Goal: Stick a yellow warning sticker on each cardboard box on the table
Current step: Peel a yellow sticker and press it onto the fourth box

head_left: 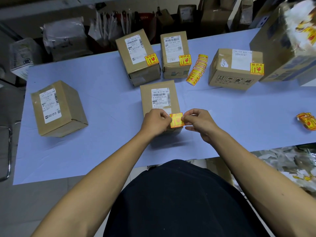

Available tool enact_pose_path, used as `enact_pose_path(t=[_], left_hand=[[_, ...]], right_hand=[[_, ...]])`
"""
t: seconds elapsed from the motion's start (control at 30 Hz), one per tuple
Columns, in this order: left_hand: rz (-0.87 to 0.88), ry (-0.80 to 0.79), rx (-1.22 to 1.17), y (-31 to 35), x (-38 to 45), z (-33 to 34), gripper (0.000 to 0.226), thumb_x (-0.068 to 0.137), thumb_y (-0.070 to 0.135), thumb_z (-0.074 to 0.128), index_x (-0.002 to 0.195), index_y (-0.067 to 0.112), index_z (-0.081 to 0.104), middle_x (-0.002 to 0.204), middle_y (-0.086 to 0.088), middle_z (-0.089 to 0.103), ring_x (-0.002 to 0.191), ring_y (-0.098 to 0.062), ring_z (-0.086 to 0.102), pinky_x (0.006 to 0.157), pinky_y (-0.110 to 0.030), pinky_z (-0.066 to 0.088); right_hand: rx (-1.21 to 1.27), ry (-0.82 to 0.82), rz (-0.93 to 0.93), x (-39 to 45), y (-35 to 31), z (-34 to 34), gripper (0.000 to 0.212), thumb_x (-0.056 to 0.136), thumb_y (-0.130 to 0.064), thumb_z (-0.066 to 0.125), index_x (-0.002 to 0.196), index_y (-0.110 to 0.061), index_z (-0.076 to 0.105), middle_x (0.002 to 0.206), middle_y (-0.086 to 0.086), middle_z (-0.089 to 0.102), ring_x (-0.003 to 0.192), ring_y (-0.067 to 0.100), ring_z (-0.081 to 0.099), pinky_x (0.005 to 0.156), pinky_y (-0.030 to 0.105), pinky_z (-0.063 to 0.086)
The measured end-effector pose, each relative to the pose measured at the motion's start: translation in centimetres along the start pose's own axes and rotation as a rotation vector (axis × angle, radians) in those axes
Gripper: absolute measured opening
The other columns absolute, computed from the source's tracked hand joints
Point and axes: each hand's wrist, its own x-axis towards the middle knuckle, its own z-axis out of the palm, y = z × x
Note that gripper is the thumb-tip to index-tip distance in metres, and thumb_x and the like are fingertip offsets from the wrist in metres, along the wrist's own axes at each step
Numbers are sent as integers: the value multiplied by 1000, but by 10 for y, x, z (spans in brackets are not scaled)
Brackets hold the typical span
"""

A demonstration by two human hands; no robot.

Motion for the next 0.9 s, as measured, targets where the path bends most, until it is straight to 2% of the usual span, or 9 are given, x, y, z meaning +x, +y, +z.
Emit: enact_pose_path(t=[0.17, 0.3, 0.47, 0.67, 0.83, 0.9], left_hand=[[61, 37, 170, 1, 0, 1, 14, 80, 19, 65, 66, 23, 65, 61, 13, 59, 71, -17, 60, 59, -24, 42], [68, 48, 215, 1, 2, 0, 16, 80, 18, 64, 65, 23, 62, 61, 10, 59, 75, -21, 63, 63, -27, 46], [72, 33, 268, 1, 4, 0, 12, 77, 17, 63, 65, 21, 64, 67, 2, 67, 76, -23, 66, 67, -33, 55], [87, 37, 333, 0, 8, 4, 9, 77, 23, 67, 69, 18, 66, 71, 1, 69, 75, -21, 65, 63, -32, 54], [60, 114, 533, 0, 13, -3, 29, 74, 44, 69, 72, 17, 57, 79, -3, 67, 76, -29, 61, 57, -31, 46], [116, 169, 589, -7, 13, -12, 24, 76, 44, 65, 76, 21, 56, 84, -1, 66, 82, -29, 60, 60, -31, 43]], right_hand=[[5, 3, -20, 1, 3, 3, 9, 85, -3, 71, 85, -9, 64, 84, 9, 69, 78, 17, 69, 66, 27, 58], [-58, 9, -61, 3, 5, 5, 9, 86, -3, 71, 89, -7, 63, 84, 12, 69, 82, 19, 68, 68, 28, 59], [-114, 27, -109, 5, 9, 7, 15, 86, -1, 70, 81, -11, 60, 83, 17, 64, 80, 22, 65, 73, 37, 61], [-186, 27, -131, 9, 12, 5, 12, 86, -4, 71, 83, -11, 62, 77, 12, 61, 78, 22, 64, 75, 41, 63], [-267, 29, -143, 12, 11, 0, 12, 85, -13, 74, 90, -9, 64, 76, 10, 61, 77, 22, 63, 74, 44, 63], [-279, 33, -134, 11, 13, -1, 17, 85, -22, 75, 94, -12, 64, 80, 7, 63, 80, 23, 64, 76, 45, 62]])
